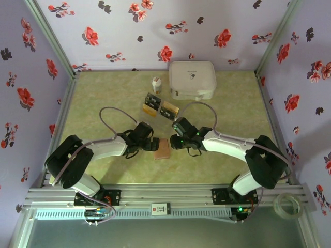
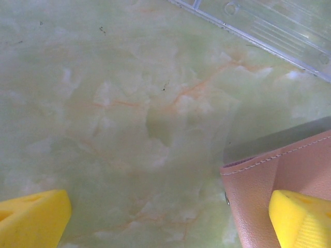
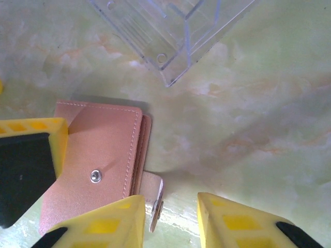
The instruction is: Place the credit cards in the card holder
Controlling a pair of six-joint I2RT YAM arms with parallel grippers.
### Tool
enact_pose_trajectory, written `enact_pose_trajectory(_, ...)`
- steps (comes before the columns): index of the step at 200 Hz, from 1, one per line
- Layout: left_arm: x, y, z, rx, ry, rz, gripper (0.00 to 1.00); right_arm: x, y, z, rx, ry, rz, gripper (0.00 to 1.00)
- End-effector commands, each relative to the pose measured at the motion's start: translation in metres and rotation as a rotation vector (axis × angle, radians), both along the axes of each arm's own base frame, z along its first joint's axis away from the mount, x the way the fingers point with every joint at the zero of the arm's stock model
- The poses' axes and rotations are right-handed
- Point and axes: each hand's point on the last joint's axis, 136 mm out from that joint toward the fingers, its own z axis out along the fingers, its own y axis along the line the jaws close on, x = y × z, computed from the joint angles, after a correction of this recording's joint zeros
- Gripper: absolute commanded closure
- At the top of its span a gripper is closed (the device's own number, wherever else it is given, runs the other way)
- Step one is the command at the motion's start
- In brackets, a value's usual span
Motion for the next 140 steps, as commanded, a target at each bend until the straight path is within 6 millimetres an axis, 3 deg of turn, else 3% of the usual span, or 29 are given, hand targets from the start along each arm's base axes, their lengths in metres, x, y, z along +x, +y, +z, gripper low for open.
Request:
enact_pose_trajectory(1, -0.0179, 0.0299, -0.0304, 0.132, 0.077, 0.020, 0.00, 0.0070, 0.0010, 0.0004, -0.012, -0.003, 0.002, 0.72)
enact_pose_trajectory(40, -0.0180, 0.0299, -0.0310, 0.133, 0.076, 0.019, 0.00, 0.0067, 0.0035, -0.0053, -0.004, 0.012, 0.005, 0.77)
enact_pose_trajectory(111, -0.0175, 0.0294, -0.0315, 0.132, 0.077, 0.019, 0.00, 0.0048, 0.0036, -0.0064, 0.027, 0.024, 0.001, 1.00)
enact_pose_trajectory(140, -0.0177, 0.0293, -0.0311, 0.129, 0.075, 0.019, 0.00, 0.0037, 0.0079, 0.0010, 0.074, 0.025, 0.001, 1.00)
